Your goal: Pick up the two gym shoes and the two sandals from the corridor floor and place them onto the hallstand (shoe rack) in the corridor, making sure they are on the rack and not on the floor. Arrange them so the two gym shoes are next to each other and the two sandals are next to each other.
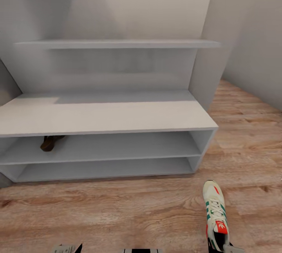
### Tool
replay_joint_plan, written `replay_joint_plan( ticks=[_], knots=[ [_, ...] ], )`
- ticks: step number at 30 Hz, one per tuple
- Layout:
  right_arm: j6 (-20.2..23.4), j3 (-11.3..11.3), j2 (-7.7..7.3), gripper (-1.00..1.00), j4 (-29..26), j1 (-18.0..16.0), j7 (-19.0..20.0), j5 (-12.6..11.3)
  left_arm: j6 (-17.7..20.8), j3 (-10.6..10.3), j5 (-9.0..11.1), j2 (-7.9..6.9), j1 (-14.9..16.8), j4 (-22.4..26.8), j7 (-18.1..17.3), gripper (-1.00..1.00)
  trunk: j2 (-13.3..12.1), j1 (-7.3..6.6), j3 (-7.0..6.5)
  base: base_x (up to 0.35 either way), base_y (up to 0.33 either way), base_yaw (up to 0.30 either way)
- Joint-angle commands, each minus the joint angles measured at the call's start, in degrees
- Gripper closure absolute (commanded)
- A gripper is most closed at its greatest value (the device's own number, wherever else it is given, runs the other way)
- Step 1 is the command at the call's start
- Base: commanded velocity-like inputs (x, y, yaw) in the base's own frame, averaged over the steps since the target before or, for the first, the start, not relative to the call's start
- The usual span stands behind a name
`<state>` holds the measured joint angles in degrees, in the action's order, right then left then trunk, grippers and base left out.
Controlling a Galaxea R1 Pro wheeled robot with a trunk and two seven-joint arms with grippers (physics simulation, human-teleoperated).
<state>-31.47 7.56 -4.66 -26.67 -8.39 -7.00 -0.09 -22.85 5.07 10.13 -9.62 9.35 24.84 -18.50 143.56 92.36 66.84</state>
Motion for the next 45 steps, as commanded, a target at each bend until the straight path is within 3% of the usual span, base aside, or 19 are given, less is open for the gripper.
replay_joint_plan(
  ticks=[1, 7, 45],
  knots=[
    [-0.2, 0.0, 0.0, 1.0, 0.0, 0.0, -0.1, 0.0, 0.0, 0.7, 0.5, 0.03, 0.0, -0.1, -0.7, -1.0, 0.0, -0.04, 0.04, -0.262, 0.0, 0.0],
    [-0.2, 0.0, 0.08, 1.0, -0.1, 0.0, -0.1, 0.0, 0.0, 2.0, 0.4, 0.04, 0.0, -0.1, -1.1, -1.0, 0.0, -0.04, 0.04, -0.098, 0.0, 0.0],
    [-0.2, 0.0, 0.33, 1.0, -0.2, 0.0, -0.1, 0.0, 0.0, 2.1, 0.4, 0.04, 0.0, -0.1, -1.1, -1.0, 0.0, -0.04, 0.04, -0.109, 0.0, 0.0]
  ],
)
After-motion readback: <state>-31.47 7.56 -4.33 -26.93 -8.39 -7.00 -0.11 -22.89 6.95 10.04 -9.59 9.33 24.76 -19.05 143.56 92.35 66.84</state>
